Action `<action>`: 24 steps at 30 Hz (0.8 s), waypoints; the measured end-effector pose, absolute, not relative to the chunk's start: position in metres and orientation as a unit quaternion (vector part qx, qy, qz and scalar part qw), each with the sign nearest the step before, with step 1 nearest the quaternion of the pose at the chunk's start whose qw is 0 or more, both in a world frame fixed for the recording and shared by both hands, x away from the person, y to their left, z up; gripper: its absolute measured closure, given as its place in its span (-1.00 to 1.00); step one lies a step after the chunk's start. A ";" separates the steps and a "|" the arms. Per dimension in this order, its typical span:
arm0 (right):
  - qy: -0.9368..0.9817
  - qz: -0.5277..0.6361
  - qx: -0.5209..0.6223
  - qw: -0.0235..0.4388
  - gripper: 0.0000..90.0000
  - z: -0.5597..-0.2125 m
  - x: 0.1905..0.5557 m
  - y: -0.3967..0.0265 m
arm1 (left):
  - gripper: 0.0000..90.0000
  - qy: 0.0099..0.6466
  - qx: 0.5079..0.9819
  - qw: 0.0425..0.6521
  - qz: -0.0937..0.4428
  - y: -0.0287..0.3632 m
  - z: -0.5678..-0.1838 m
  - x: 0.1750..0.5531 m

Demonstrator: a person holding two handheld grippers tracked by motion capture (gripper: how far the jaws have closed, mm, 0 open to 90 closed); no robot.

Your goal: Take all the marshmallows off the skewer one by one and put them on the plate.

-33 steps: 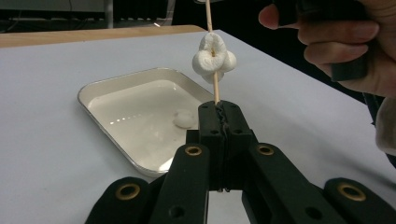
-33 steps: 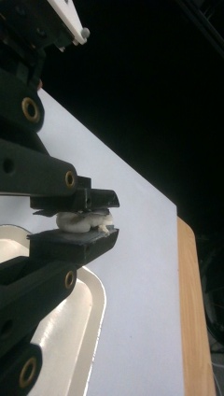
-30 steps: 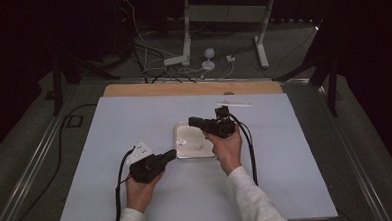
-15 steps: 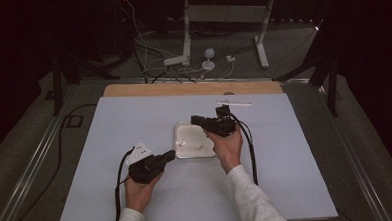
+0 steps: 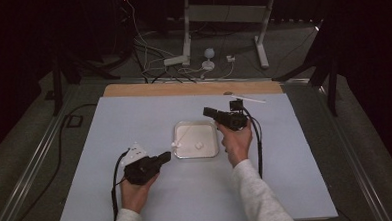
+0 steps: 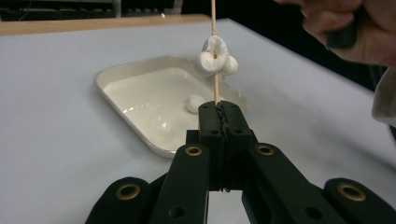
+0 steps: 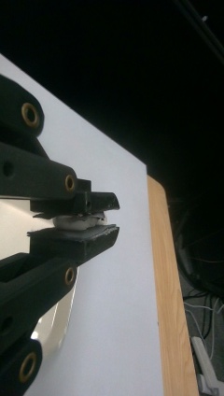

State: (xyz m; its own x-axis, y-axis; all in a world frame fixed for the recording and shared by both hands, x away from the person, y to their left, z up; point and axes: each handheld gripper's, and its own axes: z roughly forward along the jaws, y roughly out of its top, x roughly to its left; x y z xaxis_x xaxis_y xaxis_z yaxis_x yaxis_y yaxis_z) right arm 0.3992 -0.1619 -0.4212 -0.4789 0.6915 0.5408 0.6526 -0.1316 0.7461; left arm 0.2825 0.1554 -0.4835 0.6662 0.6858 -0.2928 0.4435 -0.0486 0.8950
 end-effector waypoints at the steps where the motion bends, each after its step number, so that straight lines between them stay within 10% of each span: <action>1: 0.668 0.548 0.504 0.016 0.84 -0.420 0.399 -0.163 | 1.00 0.398 0.711 0.570 0.107 0.157 -0.483 0.283; 24: 0.702 0.504 0.503 0.003 0.42 -0.445 0.403 -0.156 | 1.00 0.399 0.734 0.539 0.109 0.144 -0.490 0.287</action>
